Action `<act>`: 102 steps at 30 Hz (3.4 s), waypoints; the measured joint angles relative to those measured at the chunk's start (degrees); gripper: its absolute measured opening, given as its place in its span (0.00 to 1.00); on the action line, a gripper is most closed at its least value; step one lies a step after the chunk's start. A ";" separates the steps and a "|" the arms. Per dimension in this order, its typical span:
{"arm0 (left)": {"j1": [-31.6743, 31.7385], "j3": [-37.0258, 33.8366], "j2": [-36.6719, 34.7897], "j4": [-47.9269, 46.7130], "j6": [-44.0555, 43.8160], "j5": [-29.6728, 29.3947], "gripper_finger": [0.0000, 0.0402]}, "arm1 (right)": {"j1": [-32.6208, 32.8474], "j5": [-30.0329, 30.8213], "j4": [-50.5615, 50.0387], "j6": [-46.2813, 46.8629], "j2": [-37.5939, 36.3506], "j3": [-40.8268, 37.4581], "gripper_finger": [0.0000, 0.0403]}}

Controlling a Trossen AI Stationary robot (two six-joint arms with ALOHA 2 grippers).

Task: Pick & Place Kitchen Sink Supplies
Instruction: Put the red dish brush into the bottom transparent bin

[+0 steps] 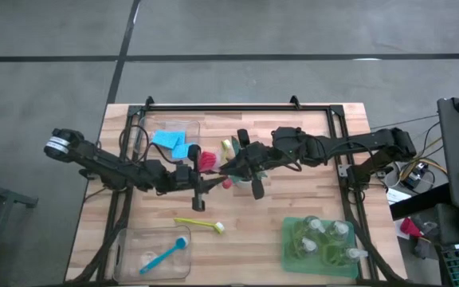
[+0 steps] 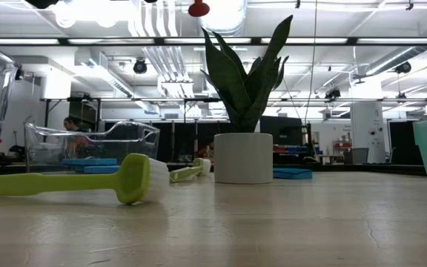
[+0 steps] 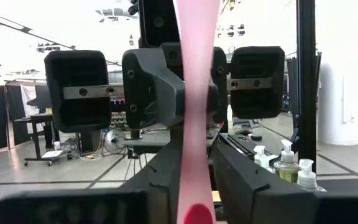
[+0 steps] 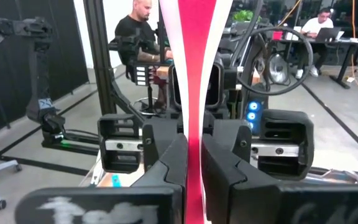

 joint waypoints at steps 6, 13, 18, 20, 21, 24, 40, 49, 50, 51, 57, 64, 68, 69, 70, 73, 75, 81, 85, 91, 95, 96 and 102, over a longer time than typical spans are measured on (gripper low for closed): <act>-0.02 -0.04 0.00 -0.37 -0.13 0.36 0.09 | 0.52 -0.88 -0.11 -0.05 0.31 -0.07 0.07; -0.40 -0.04 -0.14 -1.91 -2.64 1.03 0.13 | 1.72 -4.91 -2.59 1.25 -0.65 -0.09 0.21; -2.18 -0.11 -1.93 -6.22 -4.77 0.88 0.14 | 2.86 -6.05 -10.31 0.15 -2.47 -0.04 0.33; -2.87 -0.11 -2.86 -8.48 -5.71 0.39 0.10 | 3.05 -6.48 -13.69 0.13 -2.83 -0.04 0.38; -3.18 -0.11 -3.35 -9.26 -6.50 0.04 0.08 | 3.16 -6.72 -14.79 0.15 -2.85 -0.04 0.39; -3.90 -0.13 -4.93 -9.62 -8.83 -0.29 0.01 | 3.59 -7.20 -16.86 0.17 -2.85 -0.23 0.44; -5.39 -0.21 -12.92 -18.46 -17.61 1.53 0.00 | 5.76 -10.56 -17.47 -3.17 -1.17 -2.13 0.35; -5.62 -0.63 -12.26 -18.42 -15.66 3.45 0.00 | 5.79 -10.49 -17.53 -1.40 2.08 -2.84 0.32; -5.62 -0.63 -12.26 -18.37 -15.15 3.57 0.00 | 5.80 -10.49 -17.79 -1.12 2.61 -2.86 0.32; -5.62 -0.63 -12.26 -18.26 -14.62 3.61 0.00 | 5.81 -10.49 -17.96 -0.82 3.25 -2.86 0.32; -5.70 -0.63 -12.24 -17.01 -11.18 4.11 0.00 | 6.26 -10.51 -21.58 0.41 4.34 -2.89 0.35; -6.01 -0.63 -12.22 -13.88 -5.64 11.58 0.00 | 9.58 -10.55 -28.45 4.60 3.66 -2.86 0.34; -5.99 -0.63 -12.15 -13.32 -5.46 11.61 0.00 | 11.67 -10.49 -29.27 6.44 4.54 -3.09 0.32; -5.99 -0.63 -12.11 -13.34 -6.47 10.74 0.01 | 11.95 -10.25 -29.27 6.21 4.97 -3.13 0.32; -5.99 -0.63 -12.11 -13.39 -7.50 9.92 0.02 | 12.24 -9.66 -29.12 6.50 5.53 -3.19 0.32; -6.08 -0.63 -12.13 -13.31 -7.37 9.77 0.08 | 12.58 -6.10 -26.87 8.63 7.80 -3.21 0.34; -6.18 -0.63 -12.15 -13.17 -7.33 9.74 0.15 | 12.87 -3.85 -26.27 8.11 9.47 -3.21 0.37; -6.41 -0.63 -12.17 -12.99 -7.25 12.52 0.40 | 13.37 -0.61 -25.85 7.93 15.23 -3.30 0.52; -6.47 -0.61 -12.17 -12.89 -7.32 18.00 0.53 | 13.35 -0.44 -26.06 9.11 18.61 -3.18 0.63; -6.47 -0.61 -12.20 -12.52 -7.66 18.93 0.59 | 13.38 0.27 -26.49 9.20 19.70 -2.86 0.69; -6.47 -0.61 -12.22 -12.49 -7.71 18.93 0.58 | 13.39 7.39 -26.65 8.75 19.51 -2.95 0.68; -6.47 -0.61 -12.22 -12.50 -7.72 18.94 0.58 | 13.41 10.33 -26.48 7.95 19.32 -2.95 0.68; -6.58 -0.61 -12.22 -12.37 -7.82 18.93 0.58 | 13.50 20.48 -23.42 6.37 19.24 -2.97 0.65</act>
